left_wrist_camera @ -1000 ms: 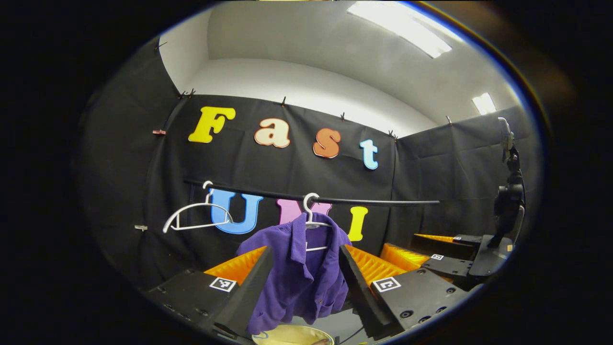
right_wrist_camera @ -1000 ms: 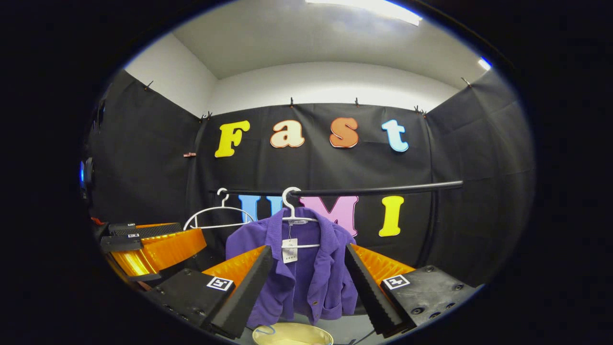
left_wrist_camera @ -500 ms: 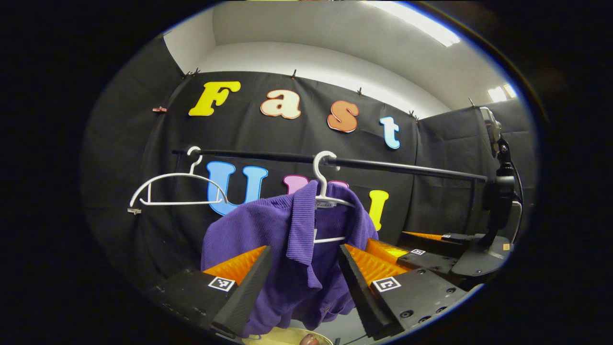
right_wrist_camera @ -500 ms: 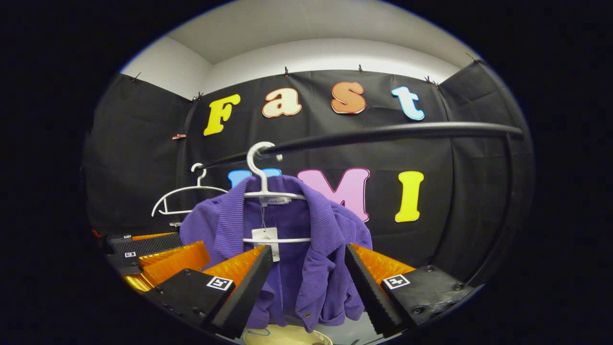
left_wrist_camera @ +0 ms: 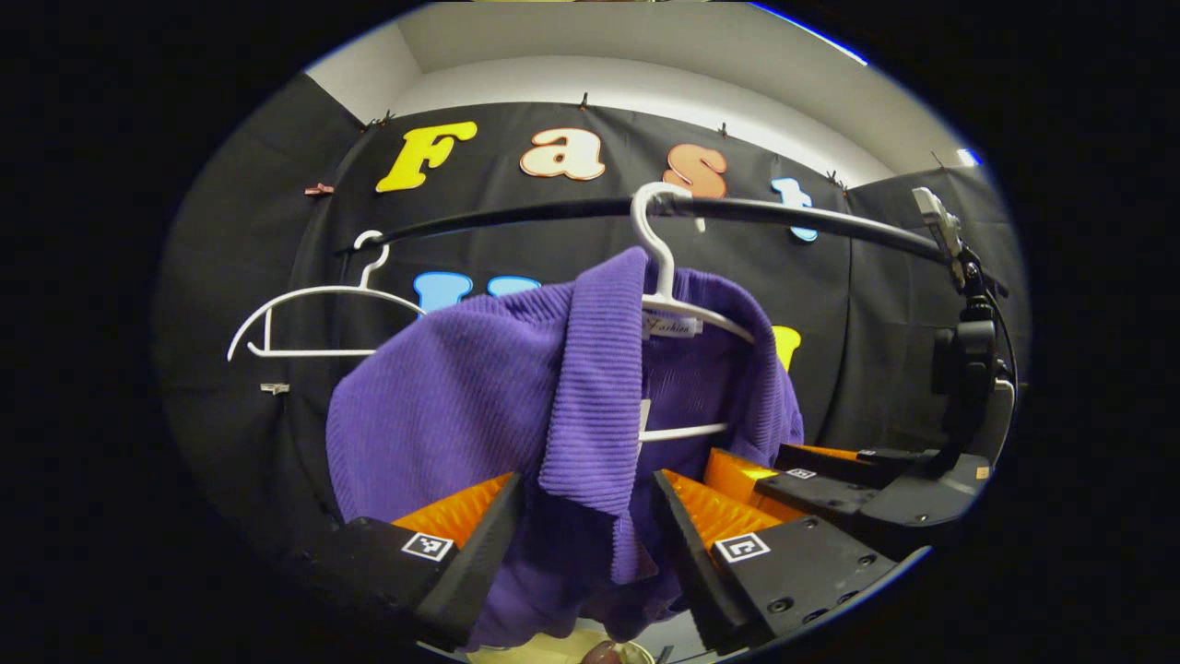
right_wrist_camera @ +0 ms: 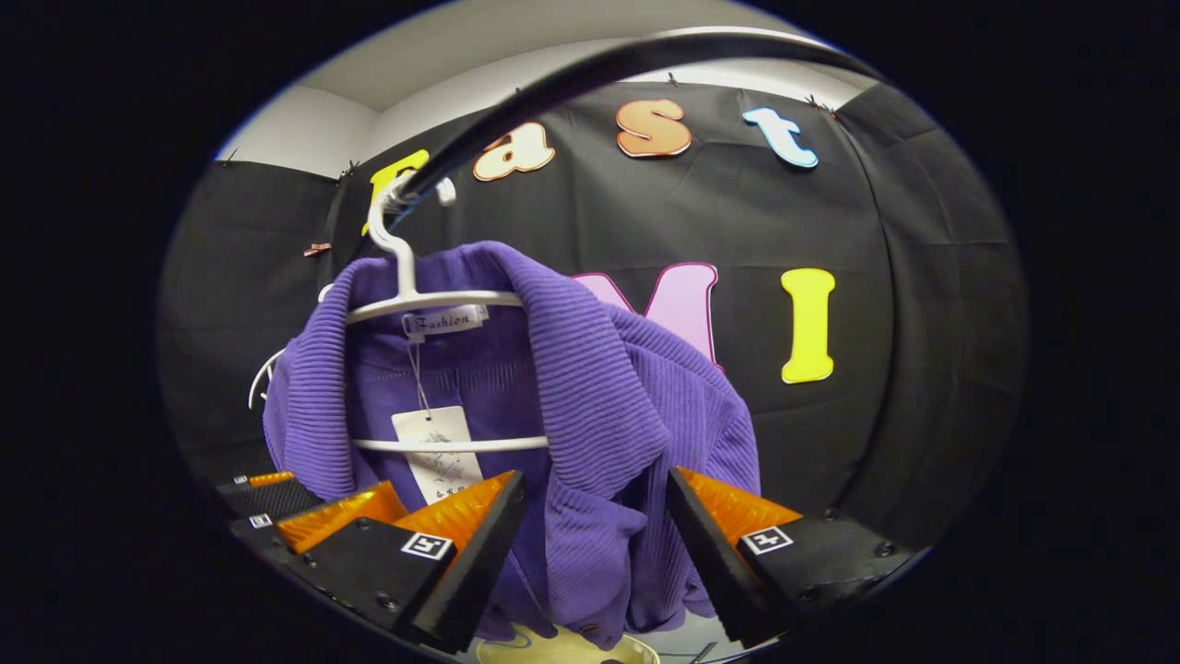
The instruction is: Grasp the clothes on the hanger with both hands and then place them into the laundry hamper below.
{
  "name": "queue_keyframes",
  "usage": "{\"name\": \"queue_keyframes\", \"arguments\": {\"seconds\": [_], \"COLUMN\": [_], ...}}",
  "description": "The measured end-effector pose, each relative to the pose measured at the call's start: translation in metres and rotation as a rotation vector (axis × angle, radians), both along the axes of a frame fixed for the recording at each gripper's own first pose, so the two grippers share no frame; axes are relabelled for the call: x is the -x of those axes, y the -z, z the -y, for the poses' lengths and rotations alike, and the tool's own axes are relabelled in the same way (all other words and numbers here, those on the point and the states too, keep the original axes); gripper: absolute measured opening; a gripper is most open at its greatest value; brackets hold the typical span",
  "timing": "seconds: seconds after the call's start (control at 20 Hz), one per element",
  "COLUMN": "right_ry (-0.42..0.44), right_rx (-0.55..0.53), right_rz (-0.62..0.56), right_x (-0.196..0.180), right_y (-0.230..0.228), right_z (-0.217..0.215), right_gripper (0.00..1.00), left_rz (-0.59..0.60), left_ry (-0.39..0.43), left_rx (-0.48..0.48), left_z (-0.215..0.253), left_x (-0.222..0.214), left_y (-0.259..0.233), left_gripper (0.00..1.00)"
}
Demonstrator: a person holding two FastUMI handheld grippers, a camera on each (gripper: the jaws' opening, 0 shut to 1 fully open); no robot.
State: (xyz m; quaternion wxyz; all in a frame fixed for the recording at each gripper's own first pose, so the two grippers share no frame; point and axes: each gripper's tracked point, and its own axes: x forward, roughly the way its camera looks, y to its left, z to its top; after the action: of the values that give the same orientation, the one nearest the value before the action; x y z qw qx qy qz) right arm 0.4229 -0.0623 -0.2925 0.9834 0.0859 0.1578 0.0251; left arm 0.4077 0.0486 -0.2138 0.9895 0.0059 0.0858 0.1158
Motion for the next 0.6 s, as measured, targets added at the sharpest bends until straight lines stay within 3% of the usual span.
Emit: {"name": "queue_keyframes", "arguments": {"seconds": [0.05,0.1,0.15,0.2,0.3,0.5,0.55,0.6], "right_ry": [0.002,0.001,-0.002,-0.009,-0.017,-0.022,-0.041,-0.061], "right_rx": [-0.005,-0.01,-0.012,-0.014,-0.018,-0.045,-0.059,-0.069], "right_rz": [-0.004,-0.006,-0.01,-0.015,-0.017,-0.014,-0.011,-0.01], "right_x": [-0.004,-0.008,-0.012,-0.013,-0.02,-0.036,-0.038,-0.039], "right_y": [0.004,0.007,0.011,0.013,0.018,0.024,0.025,0.025], "right_z": [0.001,0.001,0.001,0.001,0.002,0.011,0.01,0.01], "right_gripper": [0.97,0.97,0.97,0.97,0.86,0.29,0.14,0.13], "left_rz": [0.012,0.027,0.047,0.057,0.049,0.044,0.04,0.036], "left_ry": [-0.028,-0.061,-0.111,-0.14,-0.129,-0.125,-0.117,-0.121], "left_rx": [-0.002,0.0,0.004,0.01,0.011,-0.029,-0.026,-0.022], "left_z": [-0.006,-0.012,-0.023,-0.028,-0.025,-0.029,-0.03,-0.033], "left_x": [-0.004,-0.007,-0.009,-0.012,-0.019,-0.02,-0.02,-0.018], "left_y": [0.0,0.0,-0.002,-0.002,0.0,-0.002,0.0,-0.002], "left_gripper": [0.87,0.92,0.82,0.84,0.78,0.1,0.07,0.06]}}
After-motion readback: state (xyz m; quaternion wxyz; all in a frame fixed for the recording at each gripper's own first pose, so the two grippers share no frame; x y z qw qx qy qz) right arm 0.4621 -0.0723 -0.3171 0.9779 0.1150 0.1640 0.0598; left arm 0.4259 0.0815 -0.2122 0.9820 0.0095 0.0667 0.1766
